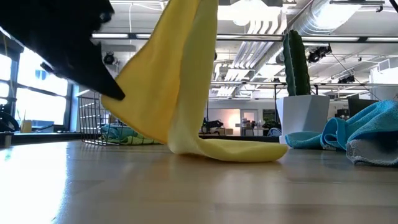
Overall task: Fold microfiber towels
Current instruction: Fold the yellow microfiber towel
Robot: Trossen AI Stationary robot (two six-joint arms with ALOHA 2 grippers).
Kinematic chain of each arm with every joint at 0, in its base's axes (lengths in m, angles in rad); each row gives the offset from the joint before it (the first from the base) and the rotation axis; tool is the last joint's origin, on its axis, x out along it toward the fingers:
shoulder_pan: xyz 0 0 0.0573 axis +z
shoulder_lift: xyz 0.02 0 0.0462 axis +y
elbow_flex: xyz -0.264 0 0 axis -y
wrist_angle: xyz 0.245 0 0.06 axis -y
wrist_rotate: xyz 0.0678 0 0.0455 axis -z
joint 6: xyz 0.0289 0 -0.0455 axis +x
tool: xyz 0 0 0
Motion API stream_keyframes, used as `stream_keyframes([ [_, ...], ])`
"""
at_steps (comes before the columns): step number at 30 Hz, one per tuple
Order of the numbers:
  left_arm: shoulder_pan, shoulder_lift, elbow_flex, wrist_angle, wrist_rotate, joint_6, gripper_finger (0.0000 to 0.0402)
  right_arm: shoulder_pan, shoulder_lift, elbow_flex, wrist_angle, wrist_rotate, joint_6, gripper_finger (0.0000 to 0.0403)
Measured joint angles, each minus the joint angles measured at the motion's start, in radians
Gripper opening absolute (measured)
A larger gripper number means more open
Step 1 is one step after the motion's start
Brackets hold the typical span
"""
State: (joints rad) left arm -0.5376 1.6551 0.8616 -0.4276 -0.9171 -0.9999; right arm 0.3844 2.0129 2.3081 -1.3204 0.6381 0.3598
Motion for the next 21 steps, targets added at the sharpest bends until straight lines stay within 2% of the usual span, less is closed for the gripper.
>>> stream_keyframes([
  [4, -0.029, -0.121, 0.0, -0.002, 0.0, 0.142, 0.0003, 0.074, 0.0, 0.0, -0.007, 0.049, 0.001, 0.0],
  [7, -0.045, -0.231, 0.0, -0.001, -0.001, 0.254, 0.0004, 0.136, 0.013, 0.0, -0.049, 0.163, 0.058, 0.0],
  [11, -0.063, -0.365, 0.0, -0.001, -0.001, 0.395, 0.0002, 0.201, 0.065, 0.0, -0.18, 0.299, 0.214, 0.0],
  [14, -0.075, -0.453, 0.0, -0.002, -0.001, 0.476, 0.0001, 0.228, 0.116, 0.0, -0.256, 0.343, 0.342, 0.0],
  [21, -0.102, -0.605, 0.001, -0.006, 0.081, 0.559, 0.0001, 0.248, 0.212, 0.0, -0.251, 0.407, 0.388, 0.0],
])
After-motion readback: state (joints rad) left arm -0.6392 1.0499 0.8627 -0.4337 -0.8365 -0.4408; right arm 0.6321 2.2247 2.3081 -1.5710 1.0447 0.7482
